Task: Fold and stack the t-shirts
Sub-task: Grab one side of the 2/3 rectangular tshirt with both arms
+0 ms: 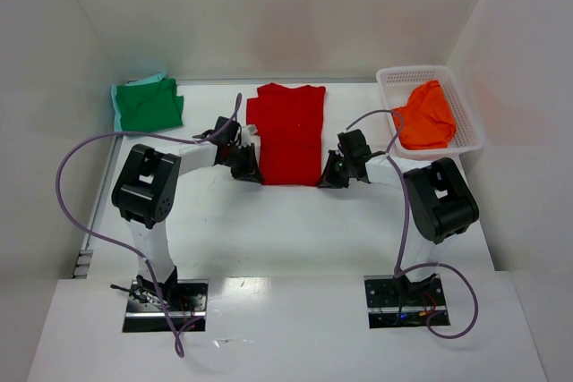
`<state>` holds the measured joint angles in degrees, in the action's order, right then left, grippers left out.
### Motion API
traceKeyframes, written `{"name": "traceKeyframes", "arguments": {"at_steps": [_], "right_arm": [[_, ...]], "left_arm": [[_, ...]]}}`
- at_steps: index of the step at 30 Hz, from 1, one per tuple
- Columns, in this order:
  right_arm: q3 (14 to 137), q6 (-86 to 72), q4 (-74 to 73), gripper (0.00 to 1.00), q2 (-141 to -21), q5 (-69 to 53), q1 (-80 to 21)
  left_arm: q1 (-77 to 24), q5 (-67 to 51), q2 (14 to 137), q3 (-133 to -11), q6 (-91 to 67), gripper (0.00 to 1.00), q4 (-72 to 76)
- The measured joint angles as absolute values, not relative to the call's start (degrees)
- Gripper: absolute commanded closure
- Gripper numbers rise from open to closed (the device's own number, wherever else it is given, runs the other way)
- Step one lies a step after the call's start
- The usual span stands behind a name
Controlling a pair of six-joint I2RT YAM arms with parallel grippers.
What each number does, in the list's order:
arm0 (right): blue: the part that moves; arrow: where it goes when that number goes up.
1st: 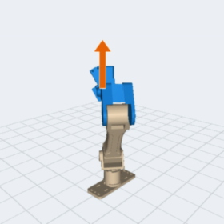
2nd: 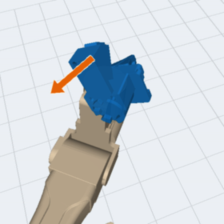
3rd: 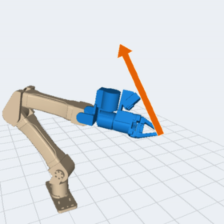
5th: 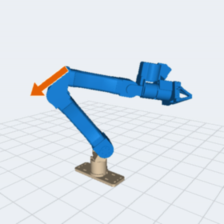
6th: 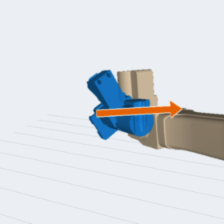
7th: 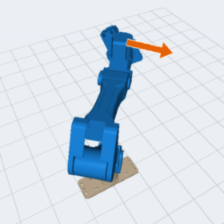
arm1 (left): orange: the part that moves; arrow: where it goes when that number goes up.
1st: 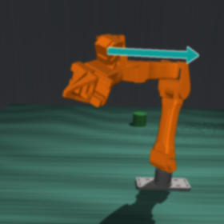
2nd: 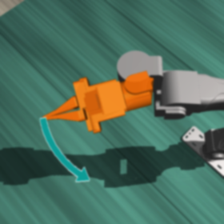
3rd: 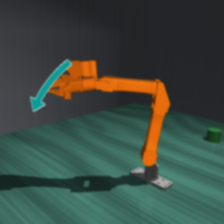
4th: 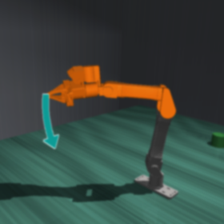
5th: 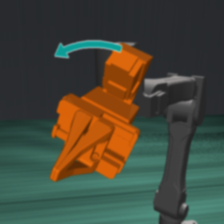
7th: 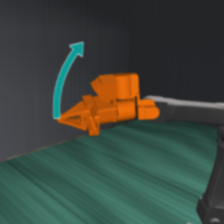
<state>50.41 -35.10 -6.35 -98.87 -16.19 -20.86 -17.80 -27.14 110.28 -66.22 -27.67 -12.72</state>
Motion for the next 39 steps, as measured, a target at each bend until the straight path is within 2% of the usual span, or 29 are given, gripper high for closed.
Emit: {"name": "traceKeyframes", "arguments": {"at_steps": [4, 18, 39], "right_arm": [[50.45, -35.05, -6.39, 1.00, -98.87, -15.23, -20.86], [50.38, -34.61, -6.87, 1.00, -98.12, -11.22, -21.02], [49.72, -34.62, -7.16, 1.00, -96.16, -11.44, -21.02]], "left_arm": [[-17.82, -27.04, 110.29, -66.22, -27.51, 1.00, -12.51], [-17.87, -25.60, 110.30, -69.71, -21.49, 1.00, -18.26], [-17.87, -27.16, 110.85, -70.25, -16.61, 1.00, -22.39]]}}
